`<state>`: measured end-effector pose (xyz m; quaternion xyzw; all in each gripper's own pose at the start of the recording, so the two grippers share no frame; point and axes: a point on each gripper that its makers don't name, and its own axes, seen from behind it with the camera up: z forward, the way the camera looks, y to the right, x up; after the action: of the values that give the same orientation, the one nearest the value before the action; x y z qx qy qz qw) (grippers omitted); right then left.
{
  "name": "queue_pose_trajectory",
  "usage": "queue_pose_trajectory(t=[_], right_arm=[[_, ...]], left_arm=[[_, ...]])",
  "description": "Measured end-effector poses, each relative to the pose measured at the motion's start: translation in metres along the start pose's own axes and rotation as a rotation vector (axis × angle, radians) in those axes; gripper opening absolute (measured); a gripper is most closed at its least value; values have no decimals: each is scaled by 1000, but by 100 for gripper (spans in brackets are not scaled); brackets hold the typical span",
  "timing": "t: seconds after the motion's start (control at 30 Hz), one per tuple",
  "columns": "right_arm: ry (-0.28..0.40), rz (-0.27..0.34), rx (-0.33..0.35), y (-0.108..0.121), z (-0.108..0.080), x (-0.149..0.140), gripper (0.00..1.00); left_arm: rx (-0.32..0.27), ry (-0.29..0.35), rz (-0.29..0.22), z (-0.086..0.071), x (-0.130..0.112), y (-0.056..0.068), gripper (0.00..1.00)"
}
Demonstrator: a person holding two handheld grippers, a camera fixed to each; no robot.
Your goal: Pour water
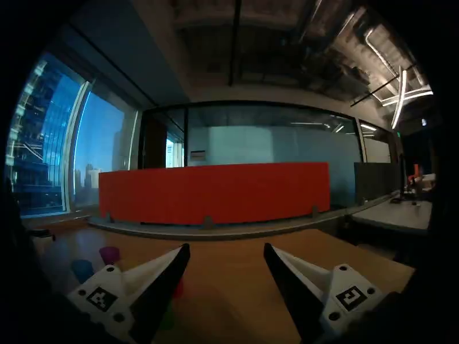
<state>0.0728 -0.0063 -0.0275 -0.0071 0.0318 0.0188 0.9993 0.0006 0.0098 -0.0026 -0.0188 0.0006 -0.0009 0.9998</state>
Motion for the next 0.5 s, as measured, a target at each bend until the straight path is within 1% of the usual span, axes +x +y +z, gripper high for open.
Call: queue_pose_trajectory(t=[0.5], right_arm=[[11, -20, 15, -4, 6, -2, 99]], left_arm=[[2, -1, 2, 0, 0, 0, 87]])
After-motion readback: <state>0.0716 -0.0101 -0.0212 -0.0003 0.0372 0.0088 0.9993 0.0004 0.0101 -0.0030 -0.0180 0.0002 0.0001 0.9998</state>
